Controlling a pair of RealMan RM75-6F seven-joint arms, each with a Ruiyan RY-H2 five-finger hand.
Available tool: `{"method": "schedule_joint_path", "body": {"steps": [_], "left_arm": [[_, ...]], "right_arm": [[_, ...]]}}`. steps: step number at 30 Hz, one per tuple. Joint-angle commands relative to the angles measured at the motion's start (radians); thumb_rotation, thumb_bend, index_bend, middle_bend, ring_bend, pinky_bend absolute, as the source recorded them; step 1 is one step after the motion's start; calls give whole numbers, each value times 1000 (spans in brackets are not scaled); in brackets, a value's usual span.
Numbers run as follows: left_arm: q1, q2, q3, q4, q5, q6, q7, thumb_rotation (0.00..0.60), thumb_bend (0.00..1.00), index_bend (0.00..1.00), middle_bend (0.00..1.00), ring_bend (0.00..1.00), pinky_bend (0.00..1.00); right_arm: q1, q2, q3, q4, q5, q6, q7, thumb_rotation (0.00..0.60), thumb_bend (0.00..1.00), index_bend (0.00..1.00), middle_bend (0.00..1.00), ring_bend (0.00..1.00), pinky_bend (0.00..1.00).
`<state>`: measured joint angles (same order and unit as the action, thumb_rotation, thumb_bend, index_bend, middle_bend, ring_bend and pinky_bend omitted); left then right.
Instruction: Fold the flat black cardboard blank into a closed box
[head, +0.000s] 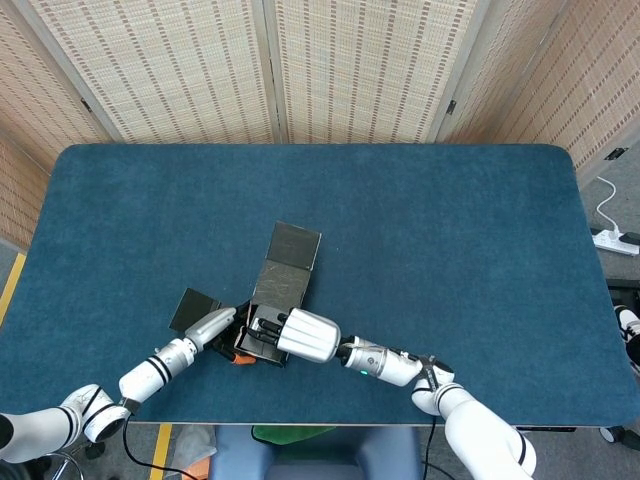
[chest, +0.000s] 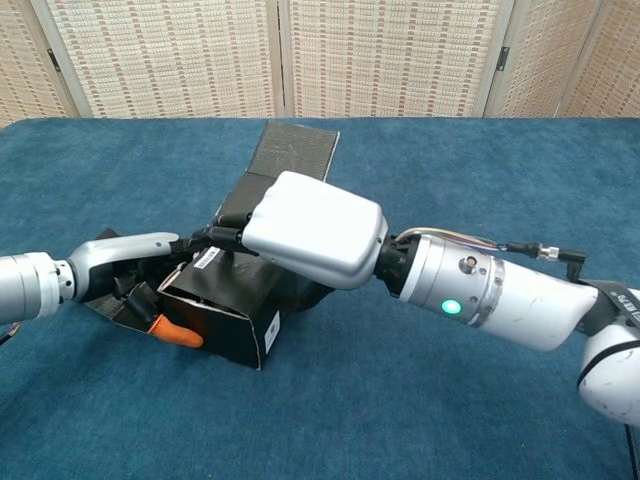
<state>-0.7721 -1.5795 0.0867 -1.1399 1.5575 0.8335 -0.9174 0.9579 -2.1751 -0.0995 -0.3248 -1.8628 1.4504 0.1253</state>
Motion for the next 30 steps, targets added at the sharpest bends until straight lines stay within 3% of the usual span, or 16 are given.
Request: {"method": "schedule_joint_path", "body": {"steps": [1,22,30], "left_arm": [[2,1,-1,-2,-3,-2,3,600,194,89,181,570,816],[12,2,-14,-31,-13,-9,68,600,194,34,149,565,811],[23,-6,-37,-36,-53,-17,118,600,193,142,208,565,806]], "right_arm": [[0,3,-5,1,1,-2,1,600,139,303,388,735,1000],[-7,25,-38,-29,0,1,14,600,165,336,419,739,1000],[-7,38,-37,-43,10,-22,14,600,160,336,414,739,1000]]}}
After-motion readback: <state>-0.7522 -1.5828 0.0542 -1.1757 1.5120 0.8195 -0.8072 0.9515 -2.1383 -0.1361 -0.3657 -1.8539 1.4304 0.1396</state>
